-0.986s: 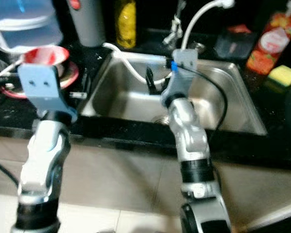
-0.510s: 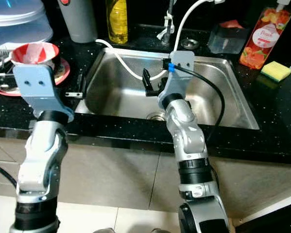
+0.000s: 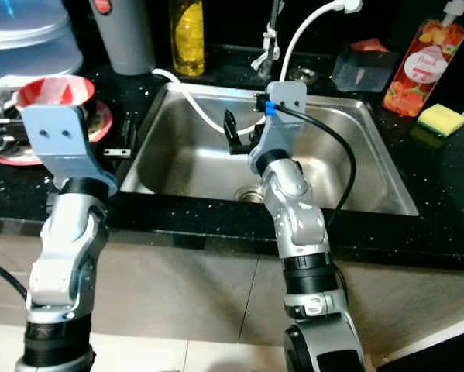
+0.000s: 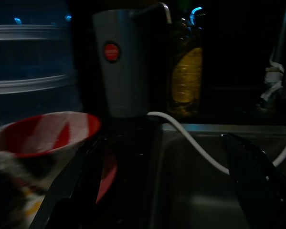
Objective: Kitchen organization
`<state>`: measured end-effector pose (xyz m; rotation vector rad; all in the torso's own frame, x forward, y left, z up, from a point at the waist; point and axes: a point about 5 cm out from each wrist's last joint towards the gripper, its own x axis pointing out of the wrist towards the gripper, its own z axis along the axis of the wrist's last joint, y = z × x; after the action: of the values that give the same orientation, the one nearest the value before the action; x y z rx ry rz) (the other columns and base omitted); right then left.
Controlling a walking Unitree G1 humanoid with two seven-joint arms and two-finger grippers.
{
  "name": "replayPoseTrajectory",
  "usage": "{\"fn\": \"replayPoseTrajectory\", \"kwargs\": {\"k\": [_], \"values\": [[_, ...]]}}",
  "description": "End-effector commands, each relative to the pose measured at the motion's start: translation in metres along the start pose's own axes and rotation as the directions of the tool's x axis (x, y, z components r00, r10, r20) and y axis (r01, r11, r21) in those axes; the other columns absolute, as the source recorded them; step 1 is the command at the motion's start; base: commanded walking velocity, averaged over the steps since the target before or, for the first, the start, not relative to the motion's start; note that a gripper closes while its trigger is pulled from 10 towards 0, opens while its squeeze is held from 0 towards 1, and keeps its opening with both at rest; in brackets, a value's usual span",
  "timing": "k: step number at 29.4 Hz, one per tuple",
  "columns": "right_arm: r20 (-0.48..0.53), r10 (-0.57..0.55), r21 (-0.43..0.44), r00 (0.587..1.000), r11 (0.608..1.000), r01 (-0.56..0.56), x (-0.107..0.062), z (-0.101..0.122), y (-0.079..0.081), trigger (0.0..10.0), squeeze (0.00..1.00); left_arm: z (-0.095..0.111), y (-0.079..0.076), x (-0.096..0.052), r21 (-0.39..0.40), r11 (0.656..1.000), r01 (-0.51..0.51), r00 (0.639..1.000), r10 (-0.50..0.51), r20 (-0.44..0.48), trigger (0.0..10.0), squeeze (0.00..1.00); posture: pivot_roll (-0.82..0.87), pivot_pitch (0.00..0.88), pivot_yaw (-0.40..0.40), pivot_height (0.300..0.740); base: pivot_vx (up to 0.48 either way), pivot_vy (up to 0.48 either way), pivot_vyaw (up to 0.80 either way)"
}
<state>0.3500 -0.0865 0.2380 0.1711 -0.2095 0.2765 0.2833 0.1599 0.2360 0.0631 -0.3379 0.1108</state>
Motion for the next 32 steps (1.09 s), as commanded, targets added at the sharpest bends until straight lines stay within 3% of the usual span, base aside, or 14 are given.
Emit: {"fn": "replayPoseTrajectory", "kwargs": {"k": [1, 13, 32], "values": [[-0.01, -0.001, 0.004, 1.0, 1.0, 0.001, 0.0001, -0.0026, 0.0, 10.0, 0.0, -0.0023, -0.0002, -0.0012, 0.009, 1.0, 0.006, 1.0, -0.006, -0.006, 10.0, 0.0, 0.13, 0.0, -0.054, 0.74, 0.375, 0.0, 0.0], [-0.012, -0.012, 0.005, 1.0, 1.0, 0.012, -0.001, -0.0035, -0.0014, 10.0, 0.0, -0.0024, -0.0016, -0.001, 0.012, 1.0, 0.015, 1.0, -0.015, -0.007, 10.0, 0.0, 0.12, 0.0, -0.046, 0.74, 0.336, 0.0, 0.0], [-0.014, -0.013, 0.007, 1.0, 1.0, 0.013, -0.0017, -0.0044, -0.0017, 10.0, 0.0, -0.0028, -0.0041, -0.0019, 0.017, 1.0, 0.025, 1.0, -0.025, -0.008, 10.0, 0.0, 0.12, 0.0, -0.049, 0.74, 0.0, 0.0, 0.0]]}}
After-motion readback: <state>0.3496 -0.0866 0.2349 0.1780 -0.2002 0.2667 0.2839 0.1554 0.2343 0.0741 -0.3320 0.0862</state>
